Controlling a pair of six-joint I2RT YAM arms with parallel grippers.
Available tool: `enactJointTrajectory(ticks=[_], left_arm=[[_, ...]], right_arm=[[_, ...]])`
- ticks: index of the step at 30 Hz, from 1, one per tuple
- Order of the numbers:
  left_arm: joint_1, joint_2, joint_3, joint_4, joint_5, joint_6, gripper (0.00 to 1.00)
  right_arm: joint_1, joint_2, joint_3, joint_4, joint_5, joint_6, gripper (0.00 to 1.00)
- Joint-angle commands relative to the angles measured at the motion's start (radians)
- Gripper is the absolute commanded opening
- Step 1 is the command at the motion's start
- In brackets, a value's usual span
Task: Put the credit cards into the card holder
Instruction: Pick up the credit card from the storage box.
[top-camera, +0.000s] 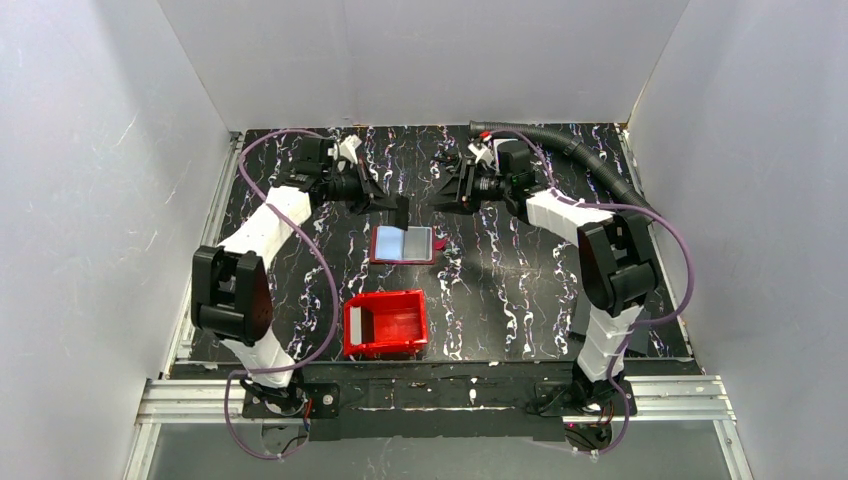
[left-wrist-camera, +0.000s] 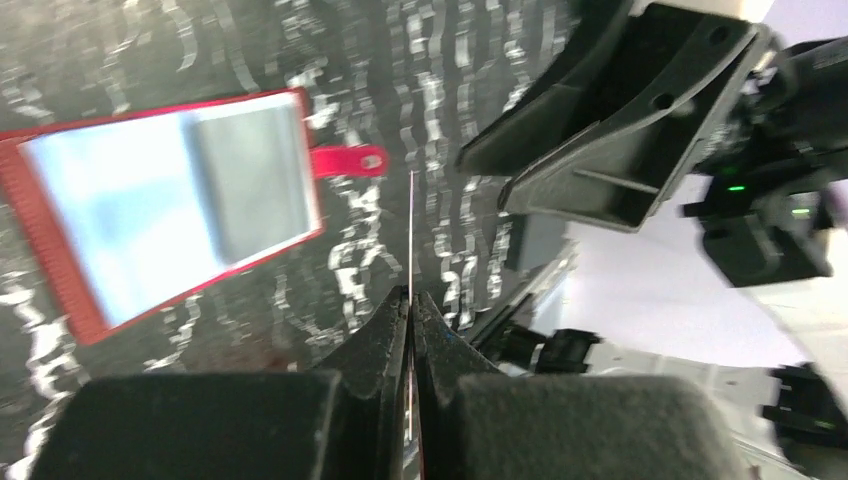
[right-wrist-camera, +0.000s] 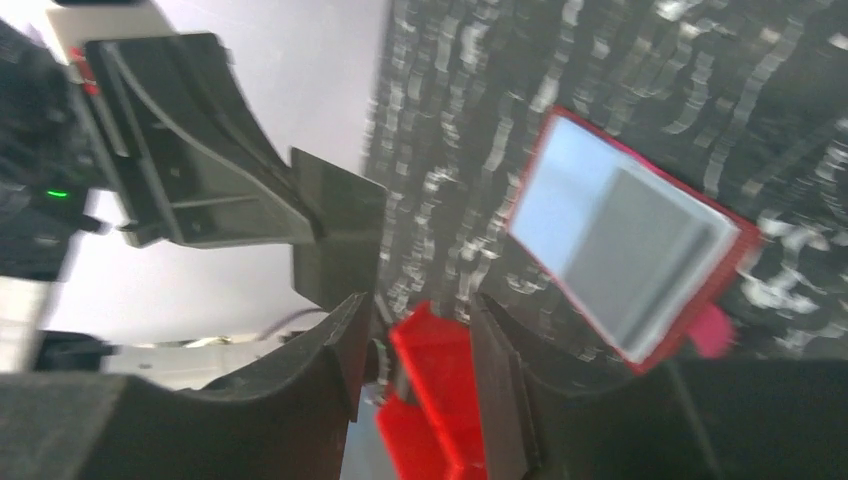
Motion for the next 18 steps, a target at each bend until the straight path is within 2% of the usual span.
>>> enactJointTrajectory(ticks=[1, 3, 7, 10, 18], left_arm=[[0.014, 0.068, 0.022, -0.217, -0.051, 0.224, 0.0], [0.016, 0.116, 0.052, -0.234, -0.053, 0.24, 0.0], [0.017, 0.202, 0.099, -0.24, -0.026, 0.255, 0.0], [0.017, 0.245, 0.13, -0.257, -0.052, 0.272, 0.0], [0.02, 0.324, 0.169, -0.277, -0.074, 0.301, 0.0]], right_arm=[[0.021, 0.091, 0.09, -0.298, 0.056, -0.279, 0.42], [0.038, 0.132, 0.121, -0.341, 0.068, -0.311, 0.3], [0.072, 0.198, 0.196, -0.464, 0.125, -0.402, 0.15], [0.086, 0.216, 0.21, -0.498, 0.165, -0.436, 0.11], [0.089, 0.24, 0.212, -0.52, 0.184, -0.461, 0.09]])
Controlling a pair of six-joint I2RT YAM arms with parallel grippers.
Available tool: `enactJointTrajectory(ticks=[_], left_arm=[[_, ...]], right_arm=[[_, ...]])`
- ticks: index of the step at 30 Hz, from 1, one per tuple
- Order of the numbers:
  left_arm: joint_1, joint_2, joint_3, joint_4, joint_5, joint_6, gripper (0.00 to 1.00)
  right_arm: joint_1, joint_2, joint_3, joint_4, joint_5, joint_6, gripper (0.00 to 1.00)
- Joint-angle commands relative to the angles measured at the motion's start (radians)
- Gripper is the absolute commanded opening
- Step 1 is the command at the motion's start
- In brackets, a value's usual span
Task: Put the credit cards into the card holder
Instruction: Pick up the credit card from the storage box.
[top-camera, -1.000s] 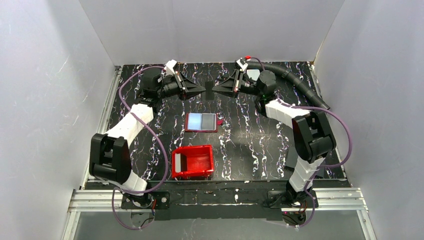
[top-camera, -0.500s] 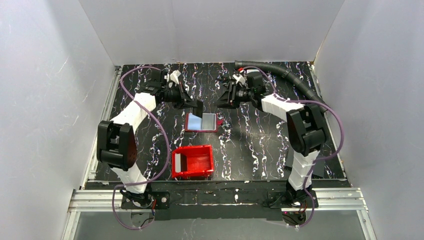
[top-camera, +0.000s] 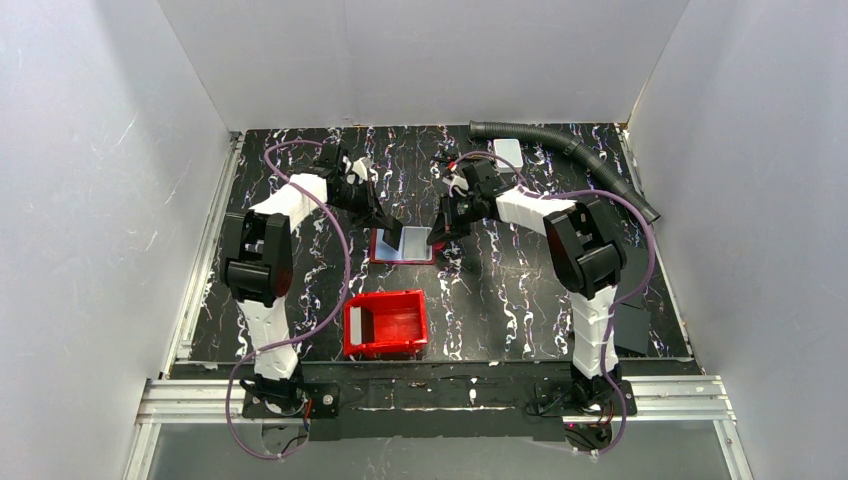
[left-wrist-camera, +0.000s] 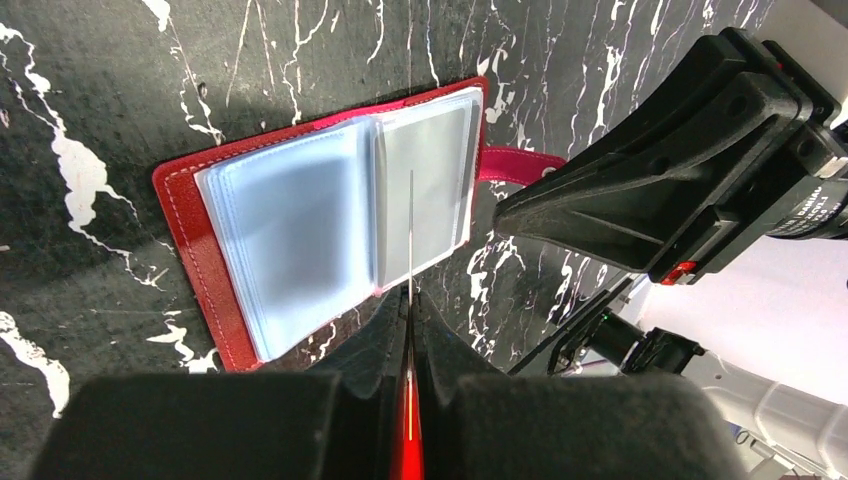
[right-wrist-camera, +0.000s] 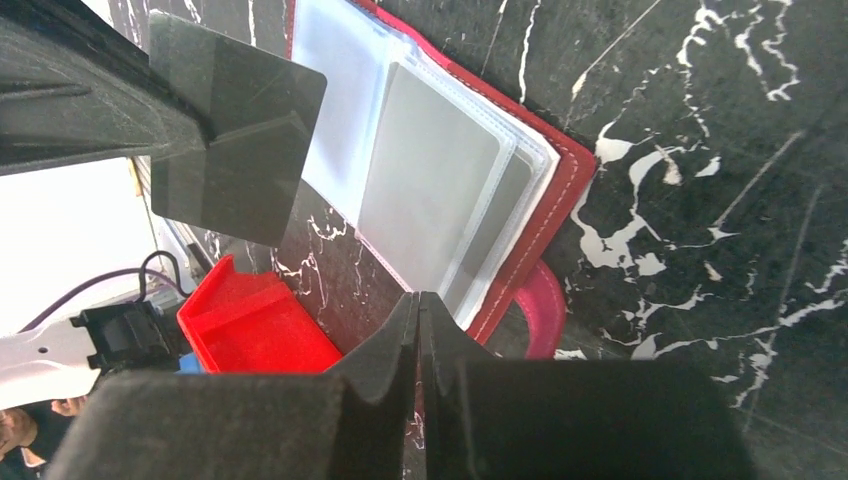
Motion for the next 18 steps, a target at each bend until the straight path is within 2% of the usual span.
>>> enactJointTrajectory(ticks=[1, 18], left_arm=[[0.004, 0.023, 0.036, -0.023, 0.011, 0.041, 0.0], [0.004, 0.09, 0.036, 0.043, 0.082, 0.071, 0.0]], right_arm=[[-0.006, 0.014, 0.038, -0.027, 0.024, -0.047, 0.09], [-0.006, 0.061, 0.042, -0.016, 0.004, -0.05, 0.07]])
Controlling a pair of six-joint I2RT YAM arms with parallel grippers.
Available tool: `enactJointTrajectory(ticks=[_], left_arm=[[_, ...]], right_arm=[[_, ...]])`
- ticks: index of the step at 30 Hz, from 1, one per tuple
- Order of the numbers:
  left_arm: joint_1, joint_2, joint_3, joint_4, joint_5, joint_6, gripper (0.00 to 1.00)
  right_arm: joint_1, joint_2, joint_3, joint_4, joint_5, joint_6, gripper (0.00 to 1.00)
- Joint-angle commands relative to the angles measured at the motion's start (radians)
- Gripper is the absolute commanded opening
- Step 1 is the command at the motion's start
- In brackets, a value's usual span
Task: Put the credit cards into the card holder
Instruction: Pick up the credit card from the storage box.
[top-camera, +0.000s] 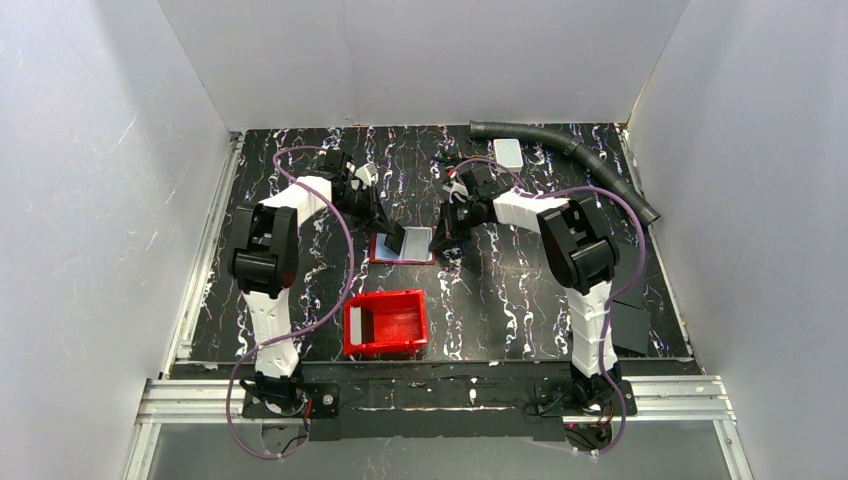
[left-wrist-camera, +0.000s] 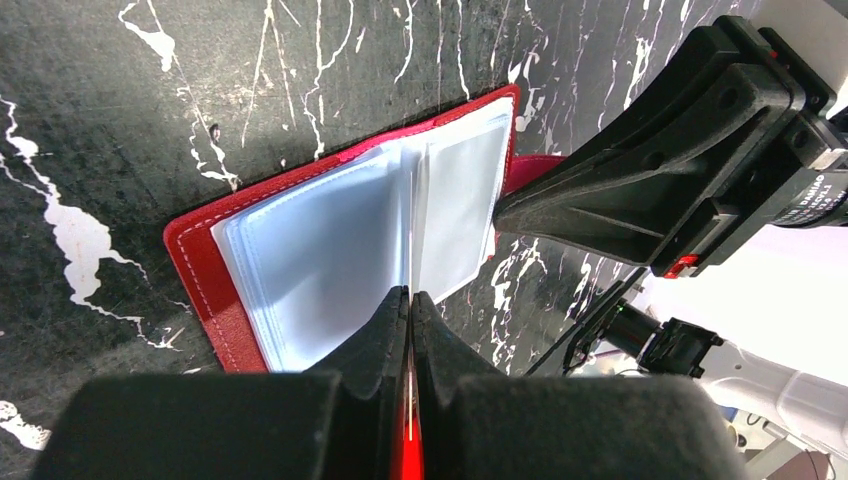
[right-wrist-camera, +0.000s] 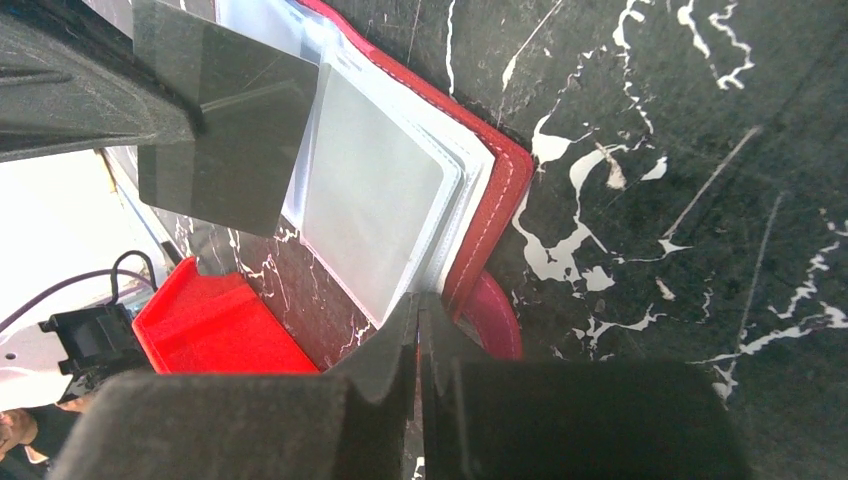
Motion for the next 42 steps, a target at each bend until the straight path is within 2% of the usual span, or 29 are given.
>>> enactJointTrajectory(ticks=[1, 7, 16, 27, 34, 39, 42], left_arm=[[0.003, 0.002, 0.023, 0.007, 0.049, 0.019, 0.0], [0.003, -0.034, -0.007, -0.002, 0.013, 0.024, 0.0], [0.007, -0.11, -0.039, -0.066, -0.034, 0.024, 0.0], [-0.033, -0.086, -0.09, -0.095, 0.013, 0.013, 0.0], [-0.055, -0.106, -0.103, -0.032, 0.051, -0.02, 0.0], [-0.049, -0.146, -0.091, -0.063, -0.051, -0.005, 0.0], [-0.036, -0.151, -0.081, -0.077, -0.049, -0.01, 0.0]], right_arm=[[-0.003, 0.006, 0.034, 0.007, -0.008, -0.014, 0.07], [-0.003, -0.006, 0.04, -0.008, -0.002, -0.019, 0.06], [0.001, -0.07, 0.016, -0.05, 0.024, -0.041, 0.24], [0.0, -0.076, -0.019, -0.036, 0.042, -0.028, 0.33], [0.003, -0.055, -0.054, 0.052, -0.015, 0.029, 0.33], [-0.004, -0.063, -0.052, 0.044, 0.009, 0.025, 0.33], [-0.017, -0.067, -0.053, 0.039, 0.01, 0.019, 0.33]])
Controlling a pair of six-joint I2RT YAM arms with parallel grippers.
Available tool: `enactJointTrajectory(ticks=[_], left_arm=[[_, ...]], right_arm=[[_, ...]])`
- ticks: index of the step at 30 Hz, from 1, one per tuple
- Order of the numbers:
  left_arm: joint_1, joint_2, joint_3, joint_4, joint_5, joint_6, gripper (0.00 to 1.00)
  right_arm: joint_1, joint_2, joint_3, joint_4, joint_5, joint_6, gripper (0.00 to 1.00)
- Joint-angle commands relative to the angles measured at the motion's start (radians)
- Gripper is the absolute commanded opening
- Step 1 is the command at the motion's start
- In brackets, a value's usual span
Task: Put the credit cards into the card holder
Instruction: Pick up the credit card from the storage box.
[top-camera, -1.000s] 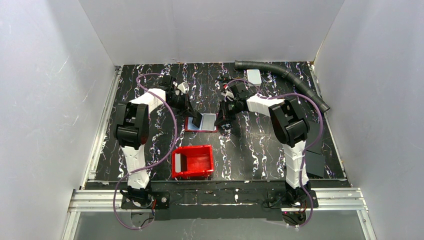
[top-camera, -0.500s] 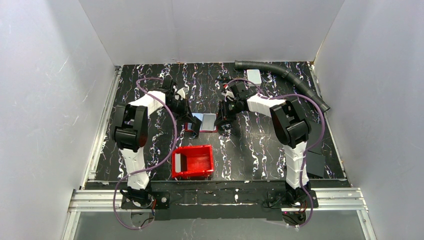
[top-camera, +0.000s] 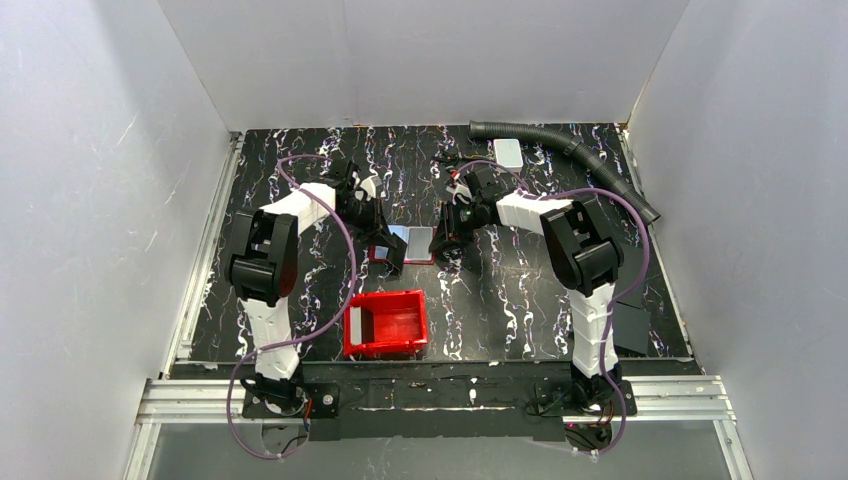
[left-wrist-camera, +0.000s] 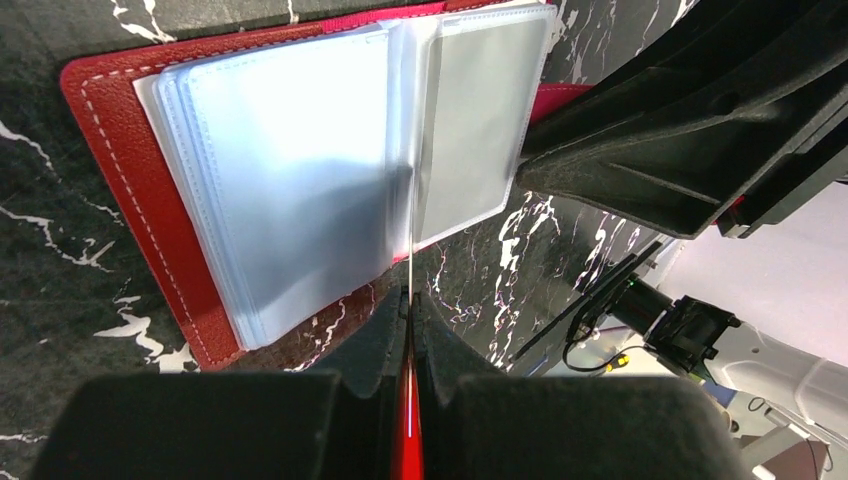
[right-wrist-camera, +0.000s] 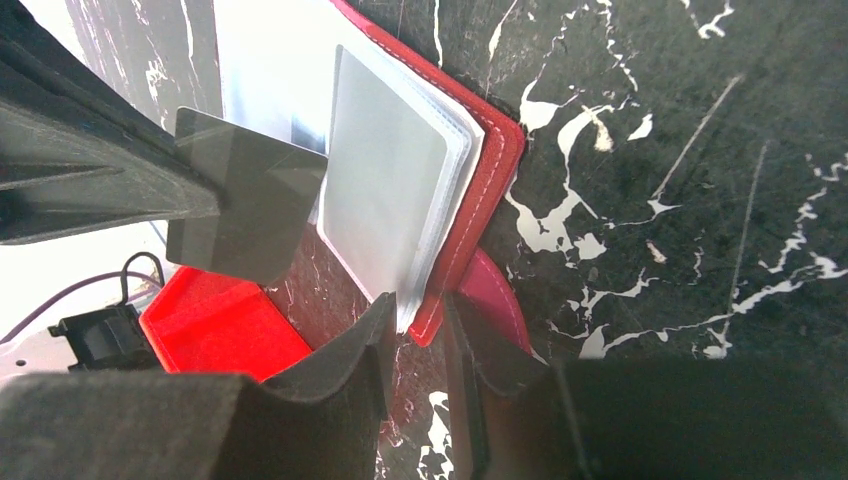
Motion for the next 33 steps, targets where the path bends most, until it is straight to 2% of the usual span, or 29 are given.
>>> enactJointTrajectory(ticks=[1, 8, 13, 19, 33], left_arm=[[0.013, -0.088, 0.008, -0.03, -0.017, 0.0, 0.0], [0.03, -0.062, 0.028, 0.032, 0.078, -0.008, 0.0], [0.034, -0.03, 0.036, 0.043, 0.067, 0.02, 0.0], [0.038, -0.018, 0.023, 0.111, 0.102, 0.047, 0.0], [0.04, 0.049, 0.048, 0.116, 0.087, 0.053, 0.0]], right_arm=[[-0.015, -0.038, -0.01, 0.02, 0.005, -0.007, 0.33], [-0.028, -0.021, 0.0, 0.021, -0.012, -0.019, 0.37], [-0.03, -0.01, 0.012, 0.024, -0.027, -0.027, 0.37], [-0.031, 0.004, 0.02, 0.024, -0.05, -0.041, 0.36], [-0.032, 0.02, 0.035, 0.017, -0.049, -0.054, 0.3]])
